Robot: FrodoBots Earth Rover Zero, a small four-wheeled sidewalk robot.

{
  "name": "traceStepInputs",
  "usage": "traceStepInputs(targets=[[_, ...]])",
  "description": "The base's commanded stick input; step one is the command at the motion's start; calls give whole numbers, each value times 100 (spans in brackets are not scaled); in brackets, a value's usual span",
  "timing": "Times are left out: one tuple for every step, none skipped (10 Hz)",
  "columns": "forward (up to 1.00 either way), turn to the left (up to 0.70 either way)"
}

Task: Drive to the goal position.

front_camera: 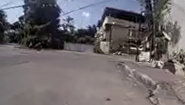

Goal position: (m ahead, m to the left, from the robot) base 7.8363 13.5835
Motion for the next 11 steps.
traceStepInputs(targets=[[100, 0], [100, 0], [100, 0], [100, 0], [100, 0], [100, 0], [100, 0], [100, 0], [100, 0], [100, 0], [100, 0]])
